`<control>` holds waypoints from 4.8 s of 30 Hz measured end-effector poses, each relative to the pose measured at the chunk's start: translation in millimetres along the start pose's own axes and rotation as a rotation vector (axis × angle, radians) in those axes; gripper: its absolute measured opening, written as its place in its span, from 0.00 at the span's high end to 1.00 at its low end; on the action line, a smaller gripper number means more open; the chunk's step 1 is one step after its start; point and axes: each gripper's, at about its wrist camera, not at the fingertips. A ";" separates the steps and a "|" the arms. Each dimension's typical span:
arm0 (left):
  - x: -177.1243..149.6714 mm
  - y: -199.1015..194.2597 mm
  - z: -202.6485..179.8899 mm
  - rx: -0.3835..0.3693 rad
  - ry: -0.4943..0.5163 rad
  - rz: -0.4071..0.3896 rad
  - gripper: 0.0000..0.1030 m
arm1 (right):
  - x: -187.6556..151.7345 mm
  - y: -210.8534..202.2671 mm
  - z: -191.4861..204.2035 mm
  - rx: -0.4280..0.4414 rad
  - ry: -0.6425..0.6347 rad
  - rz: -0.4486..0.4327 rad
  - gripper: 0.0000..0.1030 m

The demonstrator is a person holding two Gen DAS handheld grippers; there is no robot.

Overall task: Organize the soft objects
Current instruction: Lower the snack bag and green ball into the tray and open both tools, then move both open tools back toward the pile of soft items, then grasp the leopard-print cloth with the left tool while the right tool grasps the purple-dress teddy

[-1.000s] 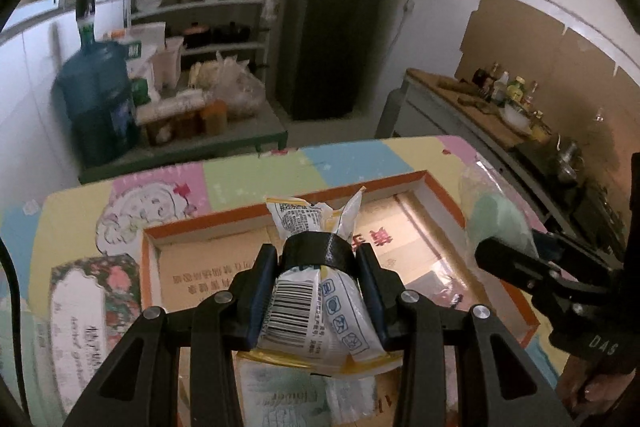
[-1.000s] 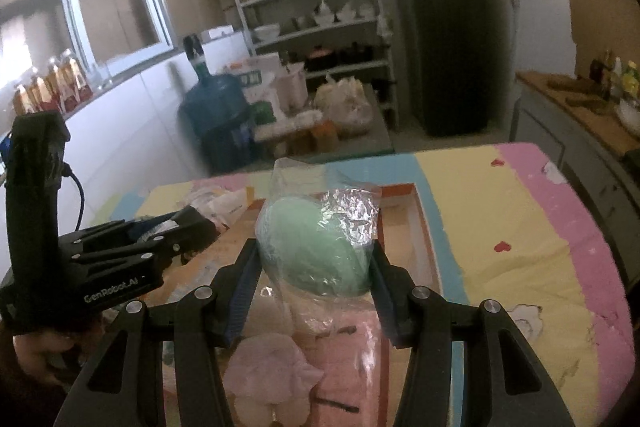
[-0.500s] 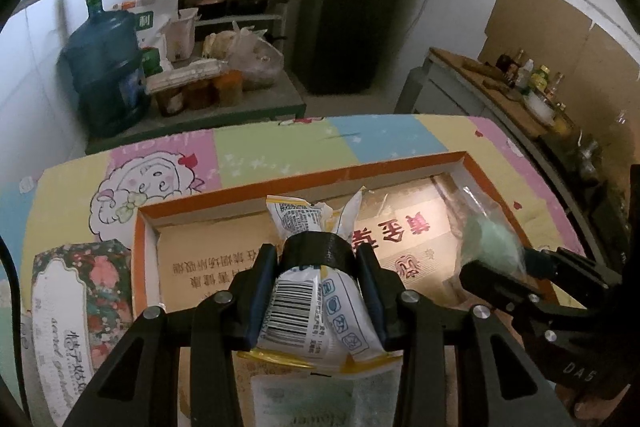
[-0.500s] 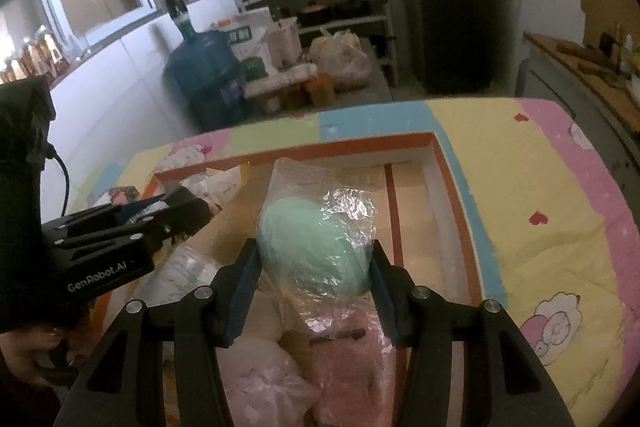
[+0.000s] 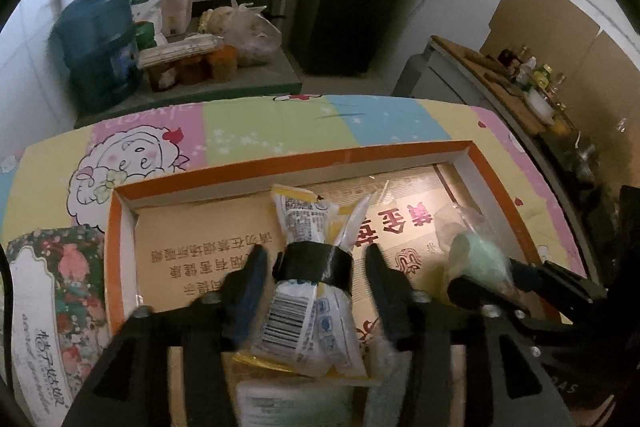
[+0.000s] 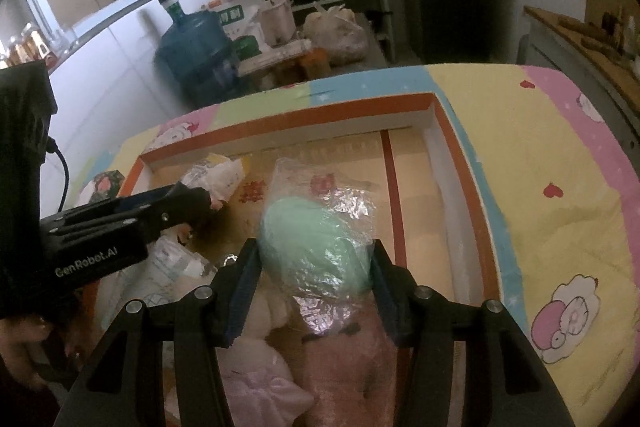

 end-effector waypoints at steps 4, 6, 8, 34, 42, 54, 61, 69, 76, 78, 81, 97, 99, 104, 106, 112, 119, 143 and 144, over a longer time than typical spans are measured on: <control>-1.1 -8.6 -1.2 -0.005 -0.012 -0.054 0.21 | -3.9 -1.1 -5.8 0.018 0.017 -0.009 0.41; -1.2 -14.5 -2.7 0.001 -0.003 -0.082 0.20 | -6.0 -4.0 -6.4 0.028 0.016 -0.019 0.41; -2.1 -21.0 -5.0 0.011 0.012 -0.108 0.18 | -6.4 -6.9 -3.9 0.021 0.010 -0.027 0.40; -46.8 -120.7 -3.0 0.050 0.152 -0.399 0.18 | -42.2 -91.7 64.5 -0.083 -0.054 -0.224 0.33; -80.8 -172.1 15.1 0.075 0.175 -0.559 0.18 | -69.9 -128.5 108.9 -0.074 -0.077 -0.347 0.33; -131.4 -220.3 50.8 0.090 0.165 -0.611 0.18 | -106.3 -155.1 179.3 -0.027 -0.132 -0.423 0.33; -155.7 -245.4 75.5 0.109 0.139 -0.641 0.18 | -121.0 -165.7 206.2 0.008 -0.140 -0.465 0.33; -183.4 -274.6 105.5 0.095 0.092 -0.675 0.18 | -137.6 -168.0 241.4 0.036 -0.155 -0.504 0.33; -200.6 -290.8 130.5 0.144 0.055 -0.690 0.18 | -148.7 -159.7 275.0 0.054 -0.190 -0.500 0.33; -204.1 -293.2 136.6 0.151 0.044 -0.690 0.18 | -151.1 -158.0 285.4 0.062 -0.204 -0.499 0.33; -212.8 -299.5 145.6 0.158 0.028 -0.698 0.18 | -153.4 -155.9 295.9 0.071 -0.221 -0.500 0.33; -230.9 -311.5 187.9 0.190 -0.044 -0.710 0.18 | -154.7 -138.0 339.2 0.099 -0.297 -0.466 0.32; -231.3 -311.1 191.7 0.191 -0.052 -0.708 0.18 | -154.7 -134.2 342.9 0.102 -0.304 -0.457 0.32; -233.1 -310.8 208.7 0.194 -0.084 -0.711 0.18 | -153.4 -122.4 350.9 0.111 -0.316 -0.430 0.32; -234.0 -310.3 216.5 0.201 -0.102 -0.712 0.18 | -153.5 -116.1 354.1 0.117 -0.320 -0.417 0.32; -235.8 -305.1 238.5 0.206 -0.134 -0.697 0.18 | -153.7 -91.7 364.1 0.124 -0.329 -0.361 0.32; -237.8 -297.7 258.8 0.198 -0.161 -0.680 0.18 | -147.1 -64.6 369.5 0.115 -0.350 -0.306 0.32; -230.5 -267.1 299.2 0.203 -0.218 -0.585 0.18 | -68.0 41.9 352.5 0.270 -0.510 0.004 0.28; -230.4 -267.3 299.9 0.203 -0.219 -0.585 0.18 | -68.4 44.6 353.9 0.280 -0.510 0.015 0.28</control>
Point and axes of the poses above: each gripper's, at about its wrist camera, not at the fingertips, and y roughly the way its jaws point, z to its left, x to its top, and after that the axes turned 9 degrees about -y, right-handed
